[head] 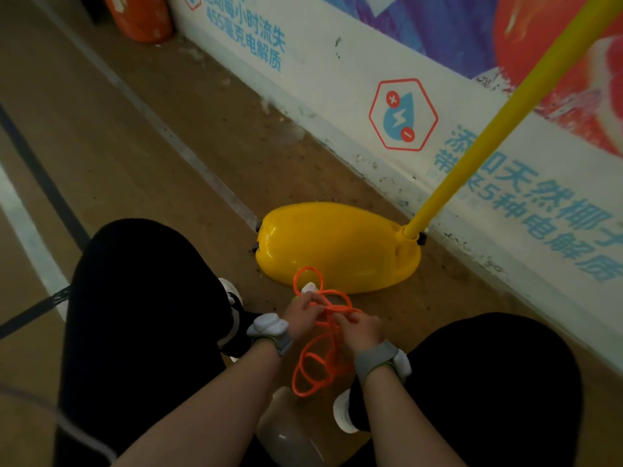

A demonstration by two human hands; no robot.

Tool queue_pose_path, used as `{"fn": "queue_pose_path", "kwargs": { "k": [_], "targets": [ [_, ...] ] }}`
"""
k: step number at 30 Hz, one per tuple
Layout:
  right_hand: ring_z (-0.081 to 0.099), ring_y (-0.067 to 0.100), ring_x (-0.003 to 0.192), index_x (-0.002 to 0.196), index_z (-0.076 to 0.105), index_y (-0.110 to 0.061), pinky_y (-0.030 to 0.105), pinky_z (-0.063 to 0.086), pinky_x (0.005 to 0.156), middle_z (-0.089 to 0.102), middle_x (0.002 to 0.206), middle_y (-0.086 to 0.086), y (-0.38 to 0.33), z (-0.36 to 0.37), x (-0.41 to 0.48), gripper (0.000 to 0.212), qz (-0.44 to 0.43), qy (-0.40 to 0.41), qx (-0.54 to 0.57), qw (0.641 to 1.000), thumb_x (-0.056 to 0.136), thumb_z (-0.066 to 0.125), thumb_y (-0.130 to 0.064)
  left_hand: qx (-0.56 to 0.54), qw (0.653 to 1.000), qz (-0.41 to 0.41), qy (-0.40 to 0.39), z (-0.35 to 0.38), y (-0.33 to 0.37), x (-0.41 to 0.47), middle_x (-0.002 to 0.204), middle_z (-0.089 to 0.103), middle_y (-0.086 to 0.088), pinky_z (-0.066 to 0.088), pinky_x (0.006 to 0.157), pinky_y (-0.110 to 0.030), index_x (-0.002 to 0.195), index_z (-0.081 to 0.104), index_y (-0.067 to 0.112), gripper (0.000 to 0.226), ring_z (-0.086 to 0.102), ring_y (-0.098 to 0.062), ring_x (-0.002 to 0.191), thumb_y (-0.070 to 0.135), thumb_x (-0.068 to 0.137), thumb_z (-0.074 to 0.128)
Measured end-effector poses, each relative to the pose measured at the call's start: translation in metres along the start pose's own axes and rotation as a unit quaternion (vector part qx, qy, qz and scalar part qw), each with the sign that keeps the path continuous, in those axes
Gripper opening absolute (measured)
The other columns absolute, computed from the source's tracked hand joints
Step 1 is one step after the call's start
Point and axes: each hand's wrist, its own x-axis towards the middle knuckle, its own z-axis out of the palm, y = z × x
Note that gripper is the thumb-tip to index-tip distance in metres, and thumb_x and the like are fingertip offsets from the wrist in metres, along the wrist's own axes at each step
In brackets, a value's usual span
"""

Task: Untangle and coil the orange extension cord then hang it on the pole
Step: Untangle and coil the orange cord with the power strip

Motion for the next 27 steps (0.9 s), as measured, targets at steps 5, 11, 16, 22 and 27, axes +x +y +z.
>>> {"fn": "queue_pose_path", "kwargs": {
  "k": [5,11,16,22,27],
  "targets": [
    [0.064,0.035,0.096,0.050,0.067,-0.025,0.047,0.050,0.091,0.073,0.091,0.014,0.023,0.028,0.029,0.034,0.035,-0.021,0.117,0.992,0.072,0.062,-0.050,-0.077,0.986,-0.085,0.122,-0.002,-0.013,0.003,0.091,0.059,-0.013,0.054,0.066,-0.032,0.097,0.052,0.013,0.009,0.063,-0.029,0.079,0.008,0.098,0.044],
    [0.065,0.022,0.059,0.072,0.067,-0.007,0.027,0.054,0.062,0.069,0.066,0.012,-0.009,-0.002,-0.003,0.020,0.121,-0.051,0.383,0.915,0.084,0.053,-0.015,-0.082,0.959,-0.094,0.256,-0.003,-0.021,0.003,0.102,0.049,-0.017,0.036,0.071,-0.027,0.132,0.037,0.003,0.044,0.055,-0.025,0.088,0.005,0.092,0.056],
    [0.061,0.018,0.042,0.055,0.060,-0.010,0.030,0.051,0.059,0.061,0.047,0.008,-0.007,-0.012,0.002,0.040,0.127,-0.056,0.465,0.874,0.090,0.041,-0.016,-0.066,0.985,-0.129,0.090,-0.010,-0.036,0.011,0.092,0.058,-0.022,0.048,0.063,-0.032,0.095,0.059,-0.005,0.013,0.057,-0.021,0.067,0.007,0.089,0.061],
    [0.053,0.017,0.047,0.038,0.059,-0.013,0.023,0.044,0.052,0.057,0.042,0.003,-0.003,-0.008,0.000,0.051,0.129,-0.093,0.458,0.874,0.088,0.048,-0.016,-0.107,0.993,-0.013,0.044,0.005,-0.015,-0.002,0.094,0.062,-0.006,0.054,0.062,-0.029,0.123,0.037,0.017,0.058,0.062,-0.019,0.077,0.014,0.080,0.075],
    [0.059,0.020,0.050,0.058,0.065,-0.012,0.029,0.047,0.059,0.064,0.051,0.005,-0.003,-0.003,-0.004,0.035,0.135,-0.114,0.423,0.889,0.088,0.048,-0.022,-0.101,0.991,0.017,0.081,-0.002,-0.012,-0.001,0.080,0.059,-0.004,0.045,0.058,-0.012,0.101,0.055,0.006,0.040,0.056,-0.017,0.077,0.022,0.071,0.076]
  ]
}}
